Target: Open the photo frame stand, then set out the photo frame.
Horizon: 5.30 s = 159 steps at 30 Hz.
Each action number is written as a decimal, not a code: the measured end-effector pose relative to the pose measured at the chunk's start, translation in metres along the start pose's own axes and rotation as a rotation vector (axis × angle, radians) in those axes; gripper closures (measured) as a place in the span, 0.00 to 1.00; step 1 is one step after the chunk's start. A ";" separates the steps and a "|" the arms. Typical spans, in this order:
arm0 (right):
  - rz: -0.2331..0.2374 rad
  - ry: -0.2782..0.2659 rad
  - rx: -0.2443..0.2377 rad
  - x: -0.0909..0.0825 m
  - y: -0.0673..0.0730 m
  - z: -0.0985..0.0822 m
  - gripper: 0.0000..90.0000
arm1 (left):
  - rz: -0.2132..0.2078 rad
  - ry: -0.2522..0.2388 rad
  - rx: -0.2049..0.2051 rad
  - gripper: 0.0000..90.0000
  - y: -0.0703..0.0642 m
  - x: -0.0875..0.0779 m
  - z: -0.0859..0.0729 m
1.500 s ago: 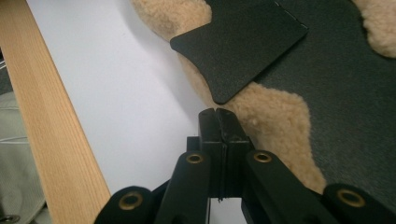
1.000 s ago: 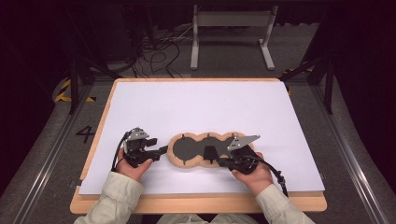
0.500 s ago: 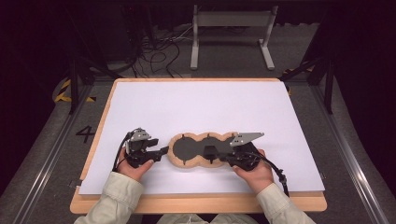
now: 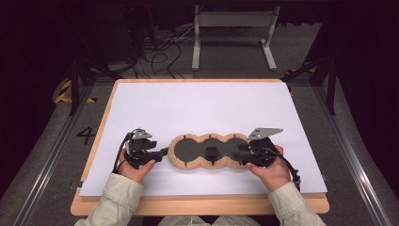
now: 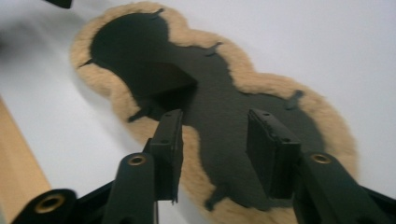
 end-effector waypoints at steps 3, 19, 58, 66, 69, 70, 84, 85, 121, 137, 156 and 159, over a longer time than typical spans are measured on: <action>-0.020 -0.006 0.011 -0.005 -0.008 0.000 0.57 | -0.023 0.020 -0.013 0.48 -0.002 0.001 -0.002; -0.096 -0.016 0.028 -0.016 -0.040 -0.009 0.47 | -0.048 0.091 -0.088 0.37 0.000 0.009 -0.008; 0.023 0.197 0.450 0.024 -0.050 -0.046 0.25 | -0.215 0.219 -0.154 0.25 -0.036 0.034 -0.016; 0.015 0.192 0.445 0.023 -0.051 -0.046 0.27 | -0.164 0.234 -0.168 0.26 -0.024 0.028 -0.017; 0.015 0.189 0.440 0.024 -0.051 -0.046 0.26 | -0.142 0.236 -0.177 0.23 -0.016 0.026 -0.018; 0.016 0.191 0.438 0.024 -0.050 -0.046 0.26 | -0.124 0.233 -0.170 0.22 -0.014 0.026 -0.017; -0.001 0.197 0.431 0.024 -0.050 -0.046 0.26 | -0.281 0.231 -0.266 0.24 -0.034 0.037 -0.008; -0.003 0.196 0.434 0.024 -0.050 -0.046 0.26 | -0.279 0.239 -0.272 0.23 -0.035 0.037 -0.007; -0.050 0.078 0.509 0.004 -0.059 -0.036 0.56 | -0.116 0.182 -0.292 0.52 -0.030 0.032 -0.001; -0.129 0.011 0.336 -0.015 -0.049 -0.019 0.68 | -0.039 0.021 -0.203 0.57 -0.026 0.012 0.020; -0.162 -0.021 0.152 -0.023 -0.033 -0.013 0.82 | -0.033 -0.016 -0.085 0.52 -0.018 0.008 0.016; -0.160 -0.019 0.115 -0.026 -0.030 -0.014 0.82 | -0.033 -0.013 -0.074 0.51 -0.018 0.007 0.014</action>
Point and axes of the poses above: each handheld gripper's, and its own axes: x roughly forward along the jaws, z roughly out of its top, y roughly to its left, the point moved 10 cm from there along x, roughly forward along the jaws, and after that the axes turned 1 degree about -y, right-handed, at the moved point
